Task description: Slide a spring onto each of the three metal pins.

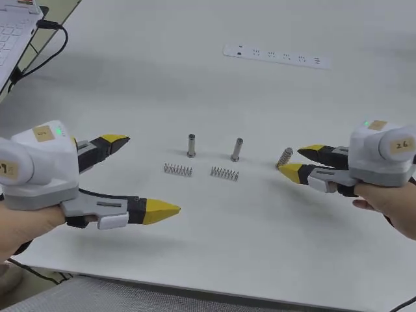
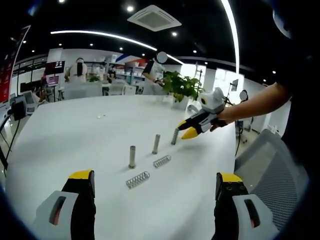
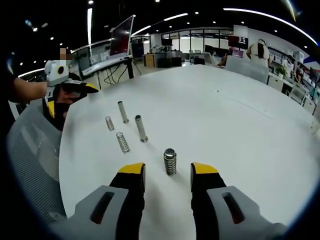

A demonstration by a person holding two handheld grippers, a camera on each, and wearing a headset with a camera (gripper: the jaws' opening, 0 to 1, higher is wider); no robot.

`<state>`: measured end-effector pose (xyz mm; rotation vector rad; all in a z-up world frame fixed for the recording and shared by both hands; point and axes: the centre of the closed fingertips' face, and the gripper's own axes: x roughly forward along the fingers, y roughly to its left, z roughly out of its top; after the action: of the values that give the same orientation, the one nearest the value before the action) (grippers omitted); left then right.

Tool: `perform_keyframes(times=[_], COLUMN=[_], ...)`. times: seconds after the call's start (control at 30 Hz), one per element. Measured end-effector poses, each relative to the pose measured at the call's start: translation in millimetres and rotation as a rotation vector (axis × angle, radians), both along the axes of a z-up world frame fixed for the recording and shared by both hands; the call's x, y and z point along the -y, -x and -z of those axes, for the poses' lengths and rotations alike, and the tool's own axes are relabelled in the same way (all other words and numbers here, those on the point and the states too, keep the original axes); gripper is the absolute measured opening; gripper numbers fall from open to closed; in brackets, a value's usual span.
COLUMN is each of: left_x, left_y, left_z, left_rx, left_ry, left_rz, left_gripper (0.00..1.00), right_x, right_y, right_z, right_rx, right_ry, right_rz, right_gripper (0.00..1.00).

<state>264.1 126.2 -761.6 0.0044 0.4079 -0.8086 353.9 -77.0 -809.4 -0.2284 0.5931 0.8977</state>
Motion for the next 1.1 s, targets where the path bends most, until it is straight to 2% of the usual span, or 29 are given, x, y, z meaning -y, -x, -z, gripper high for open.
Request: perform_keyframes(times=[0.47, 0.63, 1.1], left_x=[-0.4, -0.6, -1.8], left_y=[-2.0, -1.1, 1.4], left_z=[2.1, 2.6, 2.2], left_rx=[-0.004, -0.005, -0.005], left_ry=[-0.007, -0.009, -0.011], left_rz=[0.002, 0.002, 0.0], left_gripper=[0.98, 0.98, 0.98], right_x=[10.0, 11.8, 22.4], right_y=[4.2, 11.1, 31.1], right_z=[-1.9, -3.6, 2.5], right_rx=[-0.015, -0.024, -0.05], right_ry=[-0.051, -0.07, -0.079], right_rz=[0.049, 0.054, 0.068], right_gripper=[0.42, 0.43, 0.44])
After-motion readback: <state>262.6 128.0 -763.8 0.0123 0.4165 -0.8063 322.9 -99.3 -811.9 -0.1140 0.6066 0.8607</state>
